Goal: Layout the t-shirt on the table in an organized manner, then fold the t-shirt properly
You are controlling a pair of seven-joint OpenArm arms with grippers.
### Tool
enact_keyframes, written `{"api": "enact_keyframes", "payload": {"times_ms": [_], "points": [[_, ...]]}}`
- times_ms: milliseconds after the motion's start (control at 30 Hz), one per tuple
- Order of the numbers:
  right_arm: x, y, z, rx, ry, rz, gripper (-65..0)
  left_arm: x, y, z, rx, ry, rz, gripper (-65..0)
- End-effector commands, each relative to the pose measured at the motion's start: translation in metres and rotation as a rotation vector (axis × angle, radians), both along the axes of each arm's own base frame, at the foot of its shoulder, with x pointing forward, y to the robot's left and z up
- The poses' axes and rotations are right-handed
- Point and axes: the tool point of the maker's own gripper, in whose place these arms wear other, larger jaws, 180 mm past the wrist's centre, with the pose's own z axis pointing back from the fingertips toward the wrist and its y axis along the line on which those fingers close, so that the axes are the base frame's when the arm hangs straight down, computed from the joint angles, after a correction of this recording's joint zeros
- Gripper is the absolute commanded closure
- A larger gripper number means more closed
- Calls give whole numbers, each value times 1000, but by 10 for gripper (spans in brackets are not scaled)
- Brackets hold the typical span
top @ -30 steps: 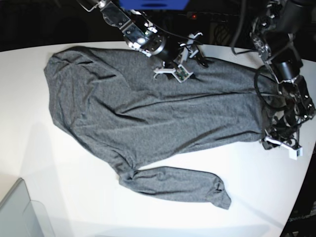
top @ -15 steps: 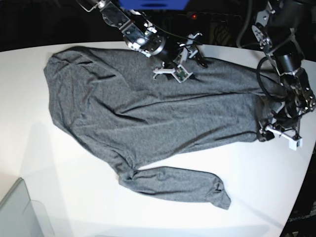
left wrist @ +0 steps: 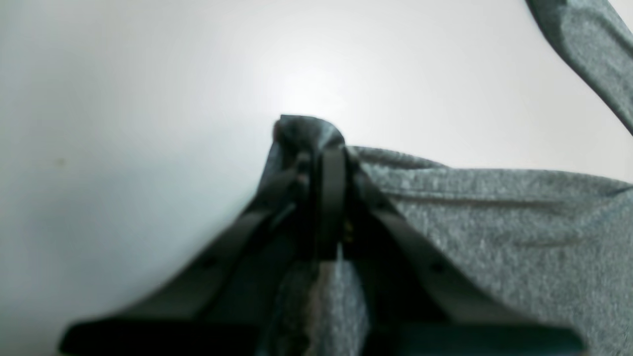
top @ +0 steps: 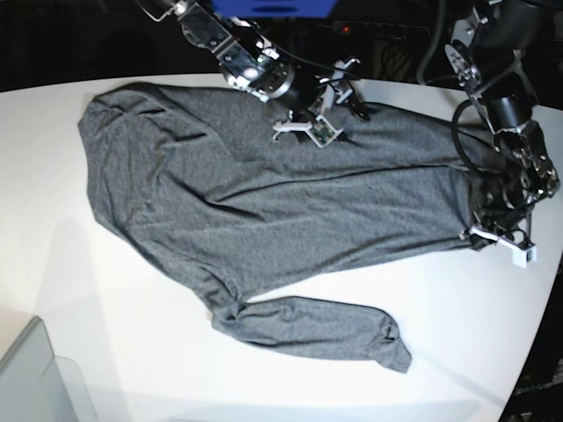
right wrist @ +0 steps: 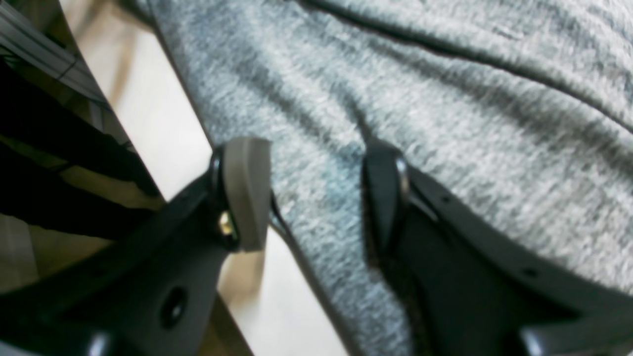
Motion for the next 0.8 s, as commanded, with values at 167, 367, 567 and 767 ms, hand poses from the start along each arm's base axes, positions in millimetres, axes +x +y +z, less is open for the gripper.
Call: {"api": "enact_keyframes", "payload": {"times_ms": [167,367,567,767], "points": [[-2,-5,-7,-35,21,0,-308,42,8,54,37,-135,-5,-2],[-2,-5,-7,-36,21,0,-308,62,-8,71,61,-163,-66,-2],[-3,-6,-8,-38,23,0,-308,71,-12,80,63,-188,-73,-2],[-3,-10,-10,-47,23,2,-308,81,-10,95,66,-216,-71,-2]]}}
